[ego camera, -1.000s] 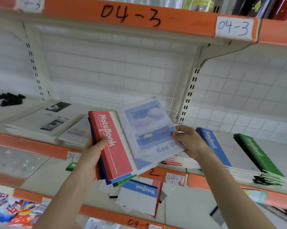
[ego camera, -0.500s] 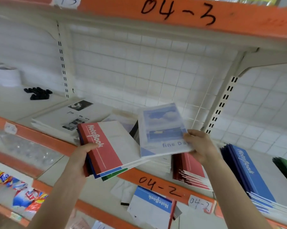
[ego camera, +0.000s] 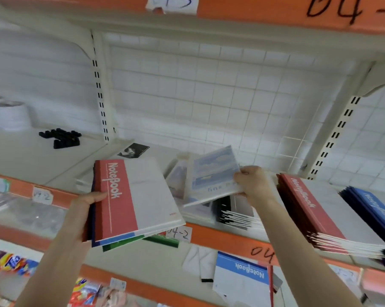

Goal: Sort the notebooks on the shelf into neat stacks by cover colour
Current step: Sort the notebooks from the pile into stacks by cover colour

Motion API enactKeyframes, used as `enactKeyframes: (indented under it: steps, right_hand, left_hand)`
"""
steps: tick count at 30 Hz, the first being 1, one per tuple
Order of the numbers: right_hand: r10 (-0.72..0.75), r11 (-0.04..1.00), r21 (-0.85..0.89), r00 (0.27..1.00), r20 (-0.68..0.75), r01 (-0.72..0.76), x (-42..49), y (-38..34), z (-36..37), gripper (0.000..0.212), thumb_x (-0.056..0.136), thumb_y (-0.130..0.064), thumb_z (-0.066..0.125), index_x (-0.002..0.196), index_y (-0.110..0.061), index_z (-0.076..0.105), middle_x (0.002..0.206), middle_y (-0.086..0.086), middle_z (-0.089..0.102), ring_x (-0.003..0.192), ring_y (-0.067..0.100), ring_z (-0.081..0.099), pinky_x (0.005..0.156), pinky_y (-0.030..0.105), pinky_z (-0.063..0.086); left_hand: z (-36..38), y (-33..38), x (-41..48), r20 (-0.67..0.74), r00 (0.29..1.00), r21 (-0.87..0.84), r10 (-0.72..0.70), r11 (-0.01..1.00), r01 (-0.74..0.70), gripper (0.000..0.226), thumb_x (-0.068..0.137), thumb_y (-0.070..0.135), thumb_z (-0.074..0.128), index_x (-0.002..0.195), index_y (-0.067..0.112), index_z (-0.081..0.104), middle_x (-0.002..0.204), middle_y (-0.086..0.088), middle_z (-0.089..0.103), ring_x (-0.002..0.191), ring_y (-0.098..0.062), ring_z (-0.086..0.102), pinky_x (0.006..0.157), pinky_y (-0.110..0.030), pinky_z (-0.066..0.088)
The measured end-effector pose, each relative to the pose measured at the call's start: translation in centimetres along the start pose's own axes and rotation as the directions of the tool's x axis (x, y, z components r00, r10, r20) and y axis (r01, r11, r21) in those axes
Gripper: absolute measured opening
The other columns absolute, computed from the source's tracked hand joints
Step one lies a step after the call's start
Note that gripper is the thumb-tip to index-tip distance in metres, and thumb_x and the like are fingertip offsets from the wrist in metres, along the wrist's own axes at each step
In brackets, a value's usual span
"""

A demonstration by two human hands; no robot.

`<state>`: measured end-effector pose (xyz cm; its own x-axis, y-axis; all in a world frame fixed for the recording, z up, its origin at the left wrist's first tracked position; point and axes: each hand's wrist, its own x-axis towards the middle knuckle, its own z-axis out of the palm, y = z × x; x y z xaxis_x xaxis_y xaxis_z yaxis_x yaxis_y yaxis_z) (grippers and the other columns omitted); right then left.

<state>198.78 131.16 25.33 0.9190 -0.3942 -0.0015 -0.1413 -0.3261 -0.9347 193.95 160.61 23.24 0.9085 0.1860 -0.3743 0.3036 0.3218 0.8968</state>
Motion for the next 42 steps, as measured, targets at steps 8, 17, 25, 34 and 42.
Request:
enactKeyframes:
  steps: [8,17,25,34,42]
  right_hand:
    - [-0.116,0.804,-0.586,0.993,0.010,0.100,-2.3,-1.2,6.0,0.023,0.086,0.005,0.038,0.067,-0.008,0.036,0.079,0.010,0.051,0.089,0.032,0.052,0.063,0.027,0.030]
    - [-0.119,0.571,-0.814,0.992,0.047,0.107,-3.8,-1.3,7.3,0.013,0.089,0.000,0.044,0.081,-0.001,0.054,0.094,0.015,0.055,0.102,0.033,0.052,0.068,0.028,0.042]
    - [0.047,0.989,-0.149,0.983,0.175,-0.021,-5.7,-2.3,4.1,0.026,0.093,-0.014,0.049,0.087,0.007,0.062,0.072,0.012,0.062,0.064,0.022,0.058,0.067,0.028,0.051]
    - [0.110,0.971,-0.212,0.994,0.006,-0.106,-7.1,0.1,-1.5,0.029,0.088,-0.018,0.060,0.063,-0.011,0.049,0.059,-0.001,0.046,0.050,0.010,0.045,0.037,0.014,0.037]
    - [0.094,0.953,-0.272,0.982,-0.165,-0.137,-6.0,3.2,-10.2,0.003,0.089,-0.012,0.053,0.089,-0.011,0.057,0.077,0.000,0.054,0.075,0.020,0.053,0.051,0.020,0.037]
  left_hand:
    - [-2.7,2.7,0.8,0.097,0.995,0.078,-0.012,0.997,0.004,0.017,0.093,0.010,0.044,0.079,0.005,0.054,0.041,-0.006,0.060,0.041,-0.025,0.060,0.046,-0.028,0.043]
    - [-2.6,2.9,1.5,0.212,0.977,0.091,-0.035,0.996,0.015,0.018,0.091,0.012,0.045,0.080,0.006,0.057,0.045,-0.006,0.062,0.033,-0.018,0.057,0.049,-0.029,0.044]
    - [1.3,2.5,2.1,0.355,0.934,0.058,-0.033,0.998,0.013,0.017,0.091,0.006,0.043,0.085,0.007,0.059,0.050,-0.005,0.065,0.038,-0.018,0.060,0.043,-0.025,0.048]
    - [9.5,-0.6,0.3,0.524,0.851,0.159,0.020,0.980,-0.120,0.011,0.087,0.011,0.059,0.094,0.020,0.060,0.082,-0.006,0.070,0.067,-0.021,0.066,0.052,-0.027,0.047]
    - [17.5,-3.5,-2.8,0.561,0.828,0.103,-0.014,0.993,-0.053,0.012,0.091,0.009,0.053,0.090,0.020,0.057,0.053,0.003,0.067,0.043,-0.012,0.063,0.045,-0.024,0.047]
